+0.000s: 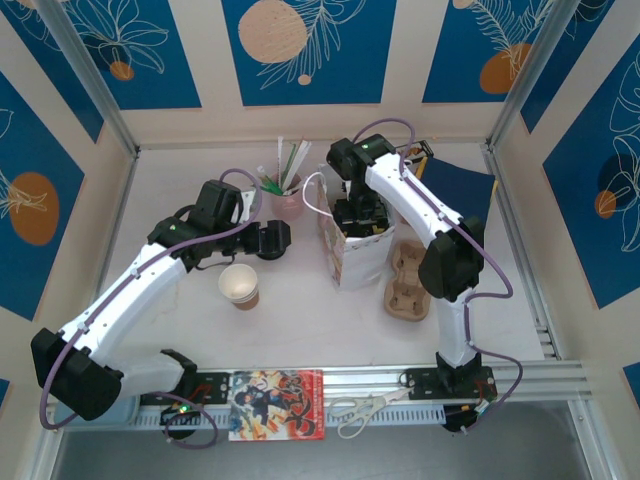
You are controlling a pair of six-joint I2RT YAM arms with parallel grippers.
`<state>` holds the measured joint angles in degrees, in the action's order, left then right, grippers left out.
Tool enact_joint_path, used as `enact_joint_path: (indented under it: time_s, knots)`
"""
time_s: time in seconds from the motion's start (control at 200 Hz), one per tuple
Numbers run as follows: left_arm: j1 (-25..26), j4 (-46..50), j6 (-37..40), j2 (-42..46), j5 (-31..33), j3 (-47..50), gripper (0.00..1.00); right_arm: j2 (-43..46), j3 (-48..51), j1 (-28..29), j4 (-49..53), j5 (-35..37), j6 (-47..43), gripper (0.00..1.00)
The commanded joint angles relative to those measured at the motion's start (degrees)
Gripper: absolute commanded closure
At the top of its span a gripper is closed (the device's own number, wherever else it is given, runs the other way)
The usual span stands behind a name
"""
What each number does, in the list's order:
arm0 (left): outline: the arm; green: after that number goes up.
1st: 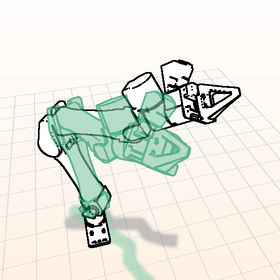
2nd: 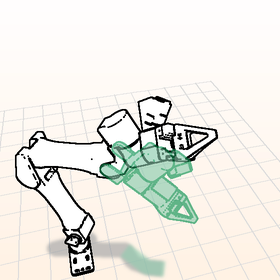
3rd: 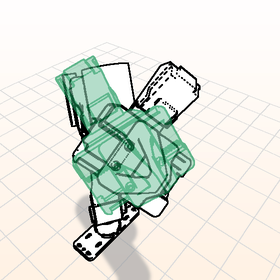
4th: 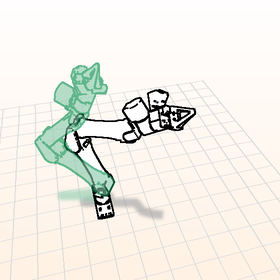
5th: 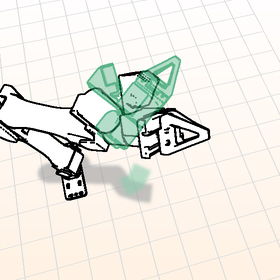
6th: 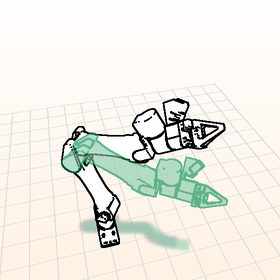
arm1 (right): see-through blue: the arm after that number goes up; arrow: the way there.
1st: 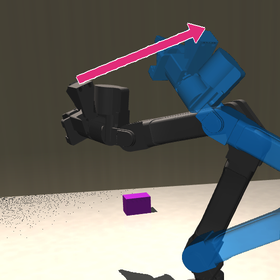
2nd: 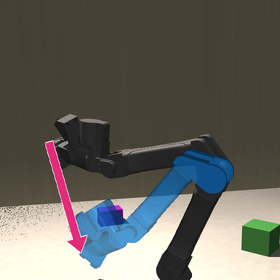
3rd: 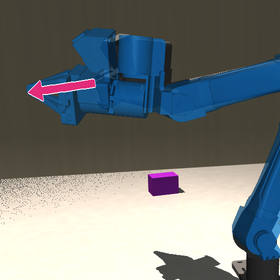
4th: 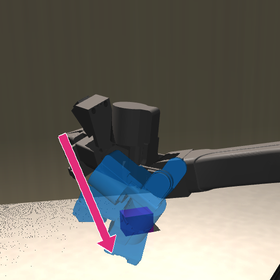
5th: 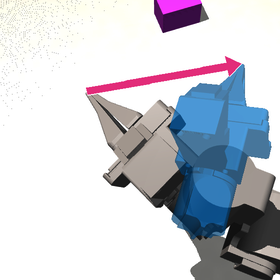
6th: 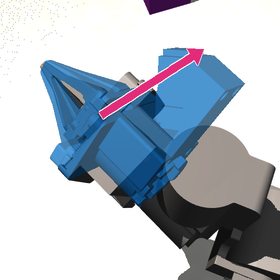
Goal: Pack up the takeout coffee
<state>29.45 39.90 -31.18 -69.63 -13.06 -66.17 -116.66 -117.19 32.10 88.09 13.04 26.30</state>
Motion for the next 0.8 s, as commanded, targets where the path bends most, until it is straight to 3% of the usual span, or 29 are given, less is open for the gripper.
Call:
enact_joint_path:
  time_s: [0.0, 0.795]
  knots:
    - [-0.80, 1.06, -0.09, -0.25, -0.48, -0.71, 0.00, -0.76, 0.89, -0.37, -0.25, -1.79, -0.99, 0.30]
    - [-0.80, 0.97, -0.29, -0.55, -0.65, -0.93, 0.00, -0.87, 1.52, -0.27, -1.08, -2.62, -1.17, 0.30]
